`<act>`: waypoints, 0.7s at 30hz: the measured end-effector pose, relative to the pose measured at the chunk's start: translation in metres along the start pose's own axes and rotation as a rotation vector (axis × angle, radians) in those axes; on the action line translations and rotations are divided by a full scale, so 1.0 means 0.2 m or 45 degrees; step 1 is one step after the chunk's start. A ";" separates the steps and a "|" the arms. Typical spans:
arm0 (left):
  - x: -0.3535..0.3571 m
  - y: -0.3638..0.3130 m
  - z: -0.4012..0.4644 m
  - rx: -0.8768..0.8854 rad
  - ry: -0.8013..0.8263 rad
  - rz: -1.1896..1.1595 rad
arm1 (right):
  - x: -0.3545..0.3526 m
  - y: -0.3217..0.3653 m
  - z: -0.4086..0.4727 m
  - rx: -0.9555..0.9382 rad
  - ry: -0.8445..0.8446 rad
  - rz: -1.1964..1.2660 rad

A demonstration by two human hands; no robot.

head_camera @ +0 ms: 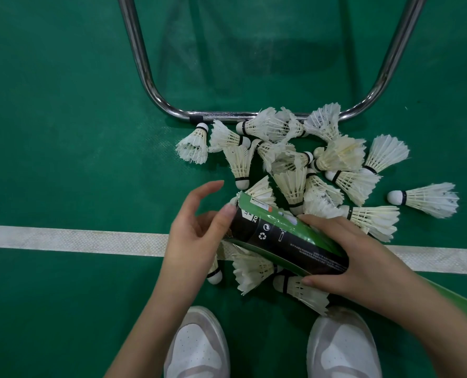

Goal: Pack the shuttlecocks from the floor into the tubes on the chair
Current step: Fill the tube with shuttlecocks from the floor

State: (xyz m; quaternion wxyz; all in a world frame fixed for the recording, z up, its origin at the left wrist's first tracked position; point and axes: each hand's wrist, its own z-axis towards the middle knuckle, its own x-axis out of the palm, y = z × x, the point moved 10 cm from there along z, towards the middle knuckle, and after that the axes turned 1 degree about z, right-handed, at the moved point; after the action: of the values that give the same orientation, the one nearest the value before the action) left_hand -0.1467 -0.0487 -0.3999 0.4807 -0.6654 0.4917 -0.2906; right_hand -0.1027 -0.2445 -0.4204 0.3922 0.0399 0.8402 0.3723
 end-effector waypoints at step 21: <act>0.15 0.04 -0.02 -0.096 0.528 -0.067 | -0.02 0.01 -0.03 -0.012 0.005 0.000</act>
State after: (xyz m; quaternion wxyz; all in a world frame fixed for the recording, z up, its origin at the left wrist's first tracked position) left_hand -0.1425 -0.0790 -0.4093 0.3364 -0.6214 0.5731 -0.4151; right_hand -0.1048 -0.2488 -0.4136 0.3906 0.0375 0.8393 0.3763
